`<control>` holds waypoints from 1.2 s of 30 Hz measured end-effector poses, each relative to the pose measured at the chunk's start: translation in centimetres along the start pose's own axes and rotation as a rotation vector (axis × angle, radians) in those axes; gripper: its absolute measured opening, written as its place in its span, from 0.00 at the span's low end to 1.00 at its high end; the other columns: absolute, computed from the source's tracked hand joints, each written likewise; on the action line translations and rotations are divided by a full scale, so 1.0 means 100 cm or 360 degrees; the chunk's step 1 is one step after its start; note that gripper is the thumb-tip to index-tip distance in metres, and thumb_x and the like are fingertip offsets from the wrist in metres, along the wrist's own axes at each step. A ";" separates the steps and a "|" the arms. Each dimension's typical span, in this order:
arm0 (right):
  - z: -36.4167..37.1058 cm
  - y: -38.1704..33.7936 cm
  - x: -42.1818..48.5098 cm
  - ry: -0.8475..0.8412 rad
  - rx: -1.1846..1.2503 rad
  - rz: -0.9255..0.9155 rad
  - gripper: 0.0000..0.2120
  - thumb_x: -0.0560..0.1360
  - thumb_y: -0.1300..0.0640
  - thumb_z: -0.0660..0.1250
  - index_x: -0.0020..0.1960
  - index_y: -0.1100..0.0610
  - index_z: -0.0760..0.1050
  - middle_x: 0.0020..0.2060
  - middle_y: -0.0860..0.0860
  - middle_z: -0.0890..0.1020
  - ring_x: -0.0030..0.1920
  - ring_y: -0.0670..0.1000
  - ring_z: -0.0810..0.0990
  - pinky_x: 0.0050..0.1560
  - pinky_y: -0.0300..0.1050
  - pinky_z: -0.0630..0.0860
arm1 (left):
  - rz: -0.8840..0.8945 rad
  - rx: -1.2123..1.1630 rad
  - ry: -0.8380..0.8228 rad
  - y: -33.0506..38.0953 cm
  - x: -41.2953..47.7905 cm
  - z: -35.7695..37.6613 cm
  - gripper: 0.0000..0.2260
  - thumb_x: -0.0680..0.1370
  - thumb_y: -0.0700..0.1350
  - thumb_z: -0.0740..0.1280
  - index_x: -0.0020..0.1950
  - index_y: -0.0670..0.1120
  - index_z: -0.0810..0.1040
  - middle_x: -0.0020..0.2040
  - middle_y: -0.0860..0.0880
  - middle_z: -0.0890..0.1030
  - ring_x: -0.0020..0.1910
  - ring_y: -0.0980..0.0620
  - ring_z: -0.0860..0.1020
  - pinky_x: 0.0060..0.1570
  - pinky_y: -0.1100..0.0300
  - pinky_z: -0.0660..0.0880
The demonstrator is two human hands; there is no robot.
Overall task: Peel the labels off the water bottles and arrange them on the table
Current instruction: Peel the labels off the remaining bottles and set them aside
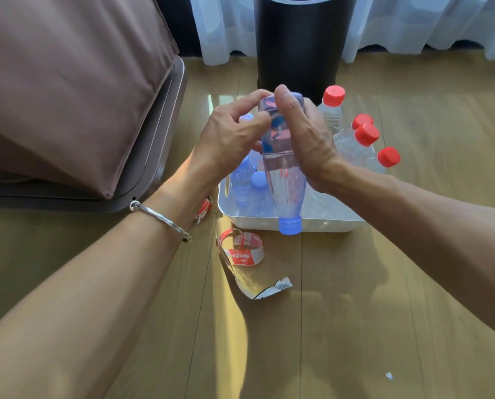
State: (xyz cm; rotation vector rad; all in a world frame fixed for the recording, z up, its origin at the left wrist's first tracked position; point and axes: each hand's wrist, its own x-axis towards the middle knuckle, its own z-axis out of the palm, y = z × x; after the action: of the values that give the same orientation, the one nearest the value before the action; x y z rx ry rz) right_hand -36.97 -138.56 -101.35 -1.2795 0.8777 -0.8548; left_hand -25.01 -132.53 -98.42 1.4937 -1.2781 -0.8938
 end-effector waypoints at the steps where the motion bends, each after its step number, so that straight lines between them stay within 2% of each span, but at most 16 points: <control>1: -0.001 0.000 0.000 -0.0015 -0.0004 0.0005 0.19 0.76 0.41 0.61 0.57 0.54 0.72 0.50 0.57 0.81 0.48 0.53 0.85 0.47 0.48 0.83 | -0.0001 0.0019 0.0008 -0.001 0.000 0.000 0.13 0.80 0.40 0.62 0.51 0.58 0.80 0.35 0.57 0.83 0.35 0.57 0.81 0.40 0.57 0.79; 5: -0.001 0.000 -0.003 -0.0119 -0.0091 -0.0029 0.17 0.82 0.46 0.59 0.58 0.60 0.71 0.48 0.57 0.81 0.43 0.49 0.84 0.42 0.40 0.80 | -0.0020 0.0100 0.0148 -0.007 0.002 -0.004 0.13 0.78 0.38 0.64 0.50 0.56 0.82 0.38 0.53 0.85 0.34 0.50 0.83 0.37 0.54 0.79; 7: -0.002 -0.002 -0.003 -0.0202 -0.0072 0.0035 0.24 0.79 0.41 0.58 0.61 0.61 0.72 0.51 0.59 0.81 0.46 0.51 0.85 0.45 0.43 0.82 | -0.0034 0.0159 0.0146 -0.009 0.005 -0.008 0.15 0.76 0.37 0.63 0.52 0.53 0.83 0.38 0.50 0.85 0.33 0.47 0.83 0.38 0.52 0.80; 10: -0.006 -0.012 -0.005 -0.0503 0.0098 0.0404 0.29 0.80 0.35 0.52 0.66 0.56 0.72 0.55 0.58 0.82 0.49 0.55 0.86 0.44 0.48 0.82 | -0.0105 0.0137 0.0170 -0.005 0.003 -0.010 0.16 0.77 0.34 0.59 0.55 0.50 0.82 0.31 0.54 0.82 0.30 0.53 0.81 0.33 0.61 0.77; 11: -0.007 -0.014 -0.006 -0.0575 0.0153 0.0495 0.29 0.80 0.35 0.49 0.66 0.54 0.72 0.54 0.57 0.82 0.48 0.56 0.86 0.42 0.48 0.82 | -0.0103 0.0136 0.0165 -0.002 0.002 -0.010 0.16 0.78 0.35 0.58 0.54 0.50 0.81 0.30 0.56 0.81 0.29 0.56 0.80 0.32 0.64 0.75; 13: -0.011 -0.017 -0.008 -0.0634 0.0206 0.0547 0.28 0.81 0.36 0.45 0.63 0.52 0.74 0.50 0.55 0.82 0.46 0.56 0.86 0.39 0.47 0.81 | -0.0066 0.0197 0.0126 0.001 -0.001 -0.007 0.10 0.77 0.43 0.60 0.52 0.51 0.80 0.30 0.57 0.80 0.29 0.58 0.78 0.31 0.65 0.73; 16: -0.009 -0.015 -0.008 -0.0625 0.0188 0.0546 0.28 0.81 0.35 0.46 0.59 0.52 0.76 0.49 0.56 0.82 0.45 0.57 0.86 0.40 0.49 0.81 | -0.0059 0.0349 0.0096 0.004 -0.003 -0.002 0.08 0.76 0.52 0.60 0.49 0.53 0.77 0.32 0.56 0.78 0.29 0.60 0.76 0.34 0.65 0.72; 19: -0.010 -0.013 -0.007 -0.0547 0.0060 0.0521 0.26 0.81 0.36 0.48 0.60 0.52 0.76 0.51 0.57 0.83 0.45 0.56 0.87 0.39 0.49 0.82 | -0.0094 0.0493 0.0096 0.006 -0.002 0.004 0.10 0.73 0.55 0.60 0.48 0.52 0.76 0.34 0.52 0.81 0.33 0.56 0.78 0.40 0.57 0.76; 23: -0.011 -0.012 -0.006 -0.0513 0.0038 0.0428 0.25 0.82 0.38 0.48 0.62 0.53 0.75 0.49 0.55 0.84 0.45 0.55 0.87 0.39 0.47 0.82 | -0.0120 0.0501 0.0103 0.008 -0.001 0.006 0.11 0.72 0.53 0.60 0.48 0.50 0.75 0.36 0.48 0.82 0.35 0.52 0.78 0.45 0.50 0.78; 25: -0.010 -0.014 -0.007 -0.0477 0.0054 0.0385 0.23 0.83 0.40 0.49 0.60 0.53 0.75 0.48 0.54 0.84 0.43 0.53 0.87 0.38 0.45 0.82 | -0.0109 0.0487 0.0144 0.006 0.001 0.006 0.09 0.72 0.51 0.60 0.47 0.53 0.77 0.34 0.45 0.80 0.35 0.46 0.78 0.46 0.45 0.79; 27: -0.009 -0.013 -0.007 -0.0490 0.0034 0.0377 0.22 0.83 0.41 0.49 0.62 0.54 0.73 0.48 0.53 0.83 0.41 0.50 0.86 0.36 0.42 0.81 | -0.0089 0.0501 0.0224 0.003 0.002 0.003 0.09 0.71 0.48 0.60 0.44 0.56 0.79 0.35 0.38 0.79 0.39 0.37 0.79 0.45 0.40 0.78; 29: -0.008 -0.011 -0.006 -0.0520 0.0027 0.0428 0.23 0.82 0.39 0.50 0.63 0.54 0.73 0.50 0.54 0.83 0.42 0.52 0.87 0.37 0.45 0.82 | -0.0097 0.0527 0.0214 0.001 0.002 0.000 0.11 0.71 0.46 0.60 0.41 0.59 0.80 0.36 0.36 0.79 0.38 0.35 0.78 0.45 0.39 0.78; 30: -0.008 -0.011 -0.006 -0.0528 0.0031 0.0478 0.23 0.82 0.38 0.50 0.62 0.52 0.74 0.51 0.55 0.83 0.43 0.54 0.87 0.38 0.47 0.82 | -0.0101 0.0554 0.0183 0.001 0.002 -0.003 0.11 0.72 0.46 0.61 0.41 0.60 0.80 0.36 0.37 0.79 0.38 0.37 0.78 0.46 0.41 0.78; 32: -0.007 -0.014 -0.005 -0.0597 0.0073 0.0619 0.25 0.80 0.35 0.49 0.58 0.50 0.75 0.52 0.54 0.83 0.44 0.55 0.87 0.39 0.49 0.82 | -0.0103 0.0641 0.0110 0.002 0.002 -0.009 0.11 0.76 0.44 0.61 0.46 0.58 0.80 0.38 0.39 0.81 0.36 0.46 0.79 0.44 0.52 0.78; 34: -0.010 -0.021 -0.002 -0.0676 0.0179 0.0756 0.28 0.79 0.33 0.48 0.55 0.52 0.76 0.50 0.55 0.83 0.43 0.54 0.86 0.40 0.47 0.83 | -0.0101 0.0768 0.0047 0.000 0.004 -0.018 0.12 0.77 0.43 0.63 0.56 0.57 0.79 0.40 0.46 0.81 0.35 0.58 0.76 0.41 0.64 0.74; 36: -0.014 -0.027 0.004 -0.0658 0.0235 0.0881 0.30 0.79 0.31 0.48 0.52 0.54 0.76 0.42 0.56 0.85 0.39 0.53 0.85 0.41 0.46 0.82 | -0.0099 0.0890 -0.0053 -0.003 0.002 -0.023 0.22 0.76 0.46 0.68 0.69 0.59 0.72 0.46 0.53 0.78 0.42 0.61 0.75 0.46 0.66 0.71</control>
State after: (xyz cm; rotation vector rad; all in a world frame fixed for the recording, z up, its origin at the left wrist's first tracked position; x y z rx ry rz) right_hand -38.23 -139.77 -98.76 -0.9624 0.7612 -0.2001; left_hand -22.74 -132.32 -98.01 1.9617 -1.5966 -0.6247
